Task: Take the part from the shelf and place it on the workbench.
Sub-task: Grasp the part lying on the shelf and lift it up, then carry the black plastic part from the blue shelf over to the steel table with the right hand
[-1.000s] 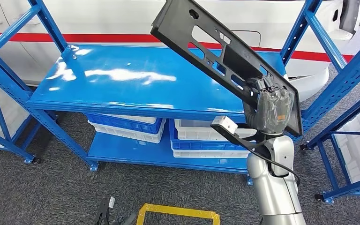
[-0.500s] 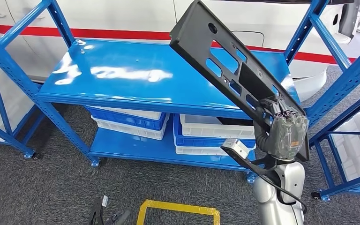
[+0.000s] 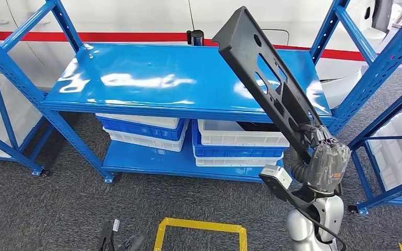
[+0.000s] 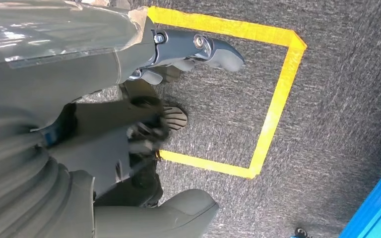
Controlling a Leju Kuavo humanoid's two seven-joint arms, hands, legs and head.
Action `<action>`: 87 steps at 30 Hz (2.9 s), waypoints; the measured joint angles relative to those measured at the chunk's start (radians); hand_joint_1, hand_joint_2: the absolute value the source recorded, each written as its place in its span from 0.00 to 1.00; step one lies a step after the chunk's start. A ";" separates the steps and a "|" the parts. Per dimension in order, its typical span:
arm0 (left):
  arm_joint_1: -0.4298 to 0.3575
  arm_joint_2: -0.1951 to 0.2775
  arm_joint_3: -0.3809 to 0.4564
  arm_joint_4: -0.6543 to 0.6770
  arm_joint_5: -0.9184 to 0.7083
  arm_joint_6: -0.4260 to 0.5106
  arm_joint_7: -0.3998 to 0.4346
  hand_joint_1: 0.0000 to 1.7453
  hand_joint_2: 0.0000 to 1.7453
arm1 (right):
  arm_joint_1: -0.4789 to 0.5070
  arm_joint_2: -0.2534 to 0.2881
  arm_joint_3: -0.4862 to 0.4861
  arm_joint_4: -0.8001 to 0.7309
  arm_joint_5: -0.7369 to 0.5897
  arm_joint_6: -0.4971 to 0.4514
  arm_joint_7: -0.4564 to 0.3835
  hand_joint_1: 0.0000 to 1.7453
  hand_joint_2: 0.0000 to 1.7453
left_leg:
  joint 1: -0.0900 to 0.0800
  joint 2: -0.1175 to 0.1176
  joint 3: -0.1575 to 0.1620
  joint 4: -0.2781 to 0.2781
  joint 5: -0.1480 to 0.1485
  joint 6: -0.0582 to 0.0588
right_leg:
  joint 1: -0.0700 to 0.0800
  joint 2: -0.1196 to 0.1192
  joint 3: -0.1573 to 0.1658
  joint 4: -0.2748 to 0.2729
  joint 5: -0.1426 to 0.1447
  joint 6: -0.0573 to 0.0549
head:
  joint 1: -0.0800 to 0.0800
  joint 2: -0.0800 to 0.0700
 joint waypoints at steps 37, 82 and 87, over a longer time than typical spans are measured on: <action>0.013 0.013 0.025 0.000 -0.011 -0.009 -0.013 0.00 1.00 | 0.072 -0.017 0.025 0.022 -0.275 0.066 -0.098 1.00 1.00 | -0.015 -0.002 0.068 -0.160 0.062 0.031 | 0.009 -0.003 0.009 -0.010 -0.001 0.026 | -0.003 0.000; 0.007 0.009 0.043 0.000 -0.011 -0.007 -0.013 0.00 1.00 | 0.057 0.007 0.026 0.088 -0.288 0.105 -0.100 1.00 1.00 | -0.023 0.001 -0.022 -0.158 0.157 0.041 | 0.015 0.009 0.110 -0.023 -0.090 0.034 | 0.001 0.000; 0.010 0.011 0.043 0.000 -0.010 -0.008 -0.013 0.00 1.00 | 0.052 0.011 0.026 0.094 -0.289 0.106 -0.100 1.00 1.00 | -0.013 -0.001 -0.079 -0.019 0.016 0.014 | 0.007 0.005 0.068 -0.024 -0.044 -0.009 | -0.003 0.000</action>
